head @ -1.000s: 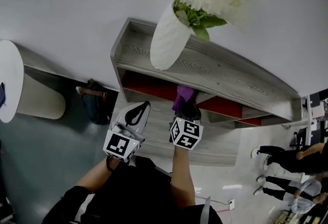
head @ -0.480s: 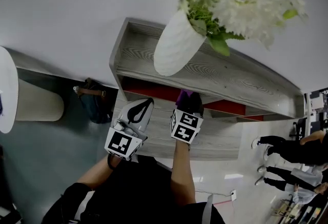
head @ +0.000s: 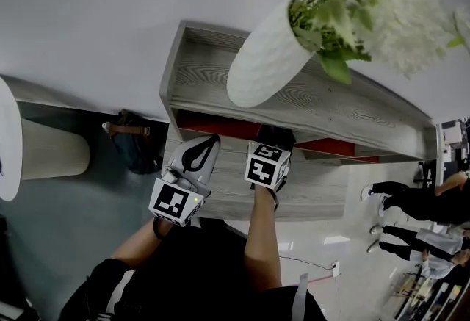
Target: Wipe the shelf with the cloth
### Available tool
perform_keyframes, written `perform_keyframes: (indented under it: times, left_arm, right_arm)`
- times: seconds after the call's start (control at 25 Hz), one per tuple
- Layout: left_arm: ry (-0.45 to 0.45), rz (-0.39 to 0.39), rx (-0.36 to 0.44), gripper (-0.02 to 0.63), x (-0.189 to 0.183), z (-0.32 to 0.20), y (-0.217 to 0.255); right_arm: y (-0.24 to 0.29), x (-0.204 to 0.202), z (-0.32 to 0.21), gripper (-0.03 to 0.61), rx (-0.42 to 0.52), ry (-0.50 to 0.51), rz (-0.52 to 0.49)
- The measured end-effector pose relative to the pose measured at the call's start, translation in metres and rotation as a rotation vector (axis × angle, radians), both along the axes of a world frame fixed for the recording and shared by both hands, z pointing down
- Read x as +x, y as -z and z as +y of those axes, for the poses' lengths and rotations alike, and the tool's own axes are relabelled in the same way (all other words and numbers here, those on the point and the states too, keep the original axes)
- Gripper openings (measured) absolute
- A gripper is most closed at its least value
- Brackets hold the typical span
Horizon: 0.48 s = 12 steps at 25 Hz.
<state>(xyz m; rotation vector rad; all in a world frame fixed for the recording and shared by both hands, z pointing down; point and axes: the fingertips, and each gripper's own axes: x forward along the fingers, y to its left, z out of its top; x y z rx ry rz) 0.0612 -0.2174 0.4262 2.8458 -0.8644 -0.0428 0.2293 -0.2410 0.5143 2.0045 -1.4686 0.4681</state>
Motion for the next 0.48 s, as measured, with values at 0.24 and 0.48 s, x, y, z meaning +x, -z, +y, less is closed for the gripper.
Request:
perform_keyframes:
  times: [0.24,0.48]
  left_arm:
    - [0.003,0.008,-0.005,0.003,-0.0056,-0.0028,-0.0012]
    - [0.004,0.003,-0.011,0.003,-0.0095,-0.0006,-0.0041]
  right_arm:
    - [-0.0042,0.0007,-0.0040,0.069,-0.036,-0.008,-0.055]
    - [-0.0046,-0.0020,-0.0098,0.069,-0.037,-0.013,-0.049]
